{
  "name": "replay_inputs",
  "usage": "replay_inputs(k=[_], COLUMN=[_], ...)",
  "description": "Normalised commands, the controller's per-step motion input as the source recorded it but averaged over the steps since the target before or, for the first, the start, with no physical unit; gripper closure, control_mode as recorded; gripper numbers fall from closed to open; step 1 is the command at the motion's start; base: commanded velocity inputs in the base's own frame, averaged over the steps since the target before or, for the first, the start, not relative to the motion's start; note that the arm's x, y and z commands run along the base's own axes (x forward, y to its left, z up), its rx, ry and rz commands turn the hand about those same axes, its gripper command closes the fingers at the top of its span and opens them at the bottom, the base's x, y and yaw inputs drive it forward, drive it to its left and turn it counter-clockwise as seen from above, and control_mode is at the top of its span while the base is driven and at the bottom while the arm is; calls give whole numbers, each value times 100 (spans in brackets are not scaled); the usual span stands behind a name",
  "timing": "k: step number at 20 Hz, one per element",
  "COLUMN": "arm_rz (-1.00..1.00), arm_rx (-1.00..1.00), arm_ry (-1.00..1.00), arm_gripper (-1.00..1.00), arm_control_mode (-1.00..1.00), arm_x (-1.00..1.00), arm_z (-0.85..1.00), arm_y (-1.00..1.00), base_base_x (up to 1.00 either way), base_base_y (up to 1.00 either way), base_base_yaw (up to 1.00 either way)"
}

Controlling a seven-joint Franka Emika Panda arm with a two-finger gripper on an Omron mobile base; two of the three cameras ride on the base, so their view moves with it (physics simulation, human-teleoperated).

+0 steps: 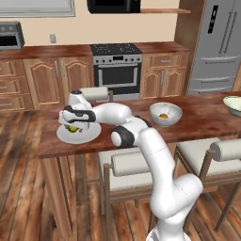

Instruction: Take the fruits from the plate on the dining counter and place two fruits in each bowl.

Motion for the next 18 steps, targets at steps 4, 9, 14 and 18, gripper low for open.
replay_inputs(k=[4,9,14,18], arm_rz=[0,0,0,1], arm_rx=[0,0,0,1], arm_ry=[0,0,0,-7], arm_gripper=[-100,100,100,100], arm_control_mode=[-100,-100,-100,-100], arm_x=[0,0,0,-21], arm_z=[-1,0,0,22], arm_y=[0,0,0,-10], base_base_x=[0,0,0,0], base_base_y=[0,0,0,0], base_base_yaw=[0,0,0,0])
